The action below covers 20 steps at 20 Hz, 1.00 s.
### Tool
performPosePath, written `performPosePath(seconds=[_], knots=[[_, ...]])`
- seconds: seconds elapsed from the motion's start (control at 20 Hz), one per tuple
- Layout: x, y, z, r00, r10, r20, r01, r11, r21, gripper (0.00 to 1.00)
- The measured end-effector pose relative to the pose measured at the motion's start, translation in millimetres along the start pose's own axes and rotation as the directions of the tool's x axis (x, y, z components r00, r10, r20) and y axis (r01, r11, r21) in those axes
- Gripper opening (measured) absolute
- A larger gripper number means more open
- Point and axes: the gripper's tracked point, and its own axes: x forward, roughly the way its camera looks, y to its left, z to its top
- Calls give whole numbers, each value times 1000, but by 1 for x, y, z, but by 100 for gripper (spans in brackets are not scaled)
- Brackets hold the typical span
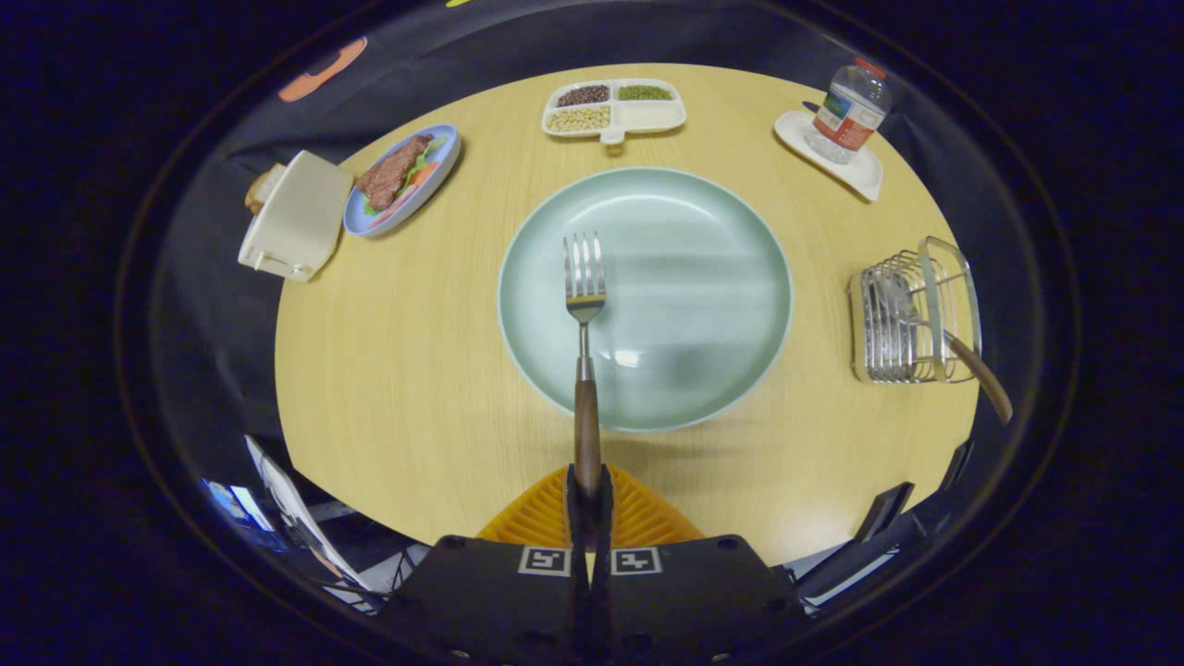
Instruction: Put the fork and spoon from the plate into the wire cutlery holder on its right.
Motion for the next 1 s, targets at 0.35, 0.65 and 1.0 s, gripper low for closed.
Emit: performPosePath(seconds=[0.35,0.65,1.0], knots=[[-95,-54,18,995,44,85,-47,999,27,1],[-158,-149,28,992,-3,124,-12,993,116,1],[-148,-194,5,1000,7,-10,-5,982,190,1]])
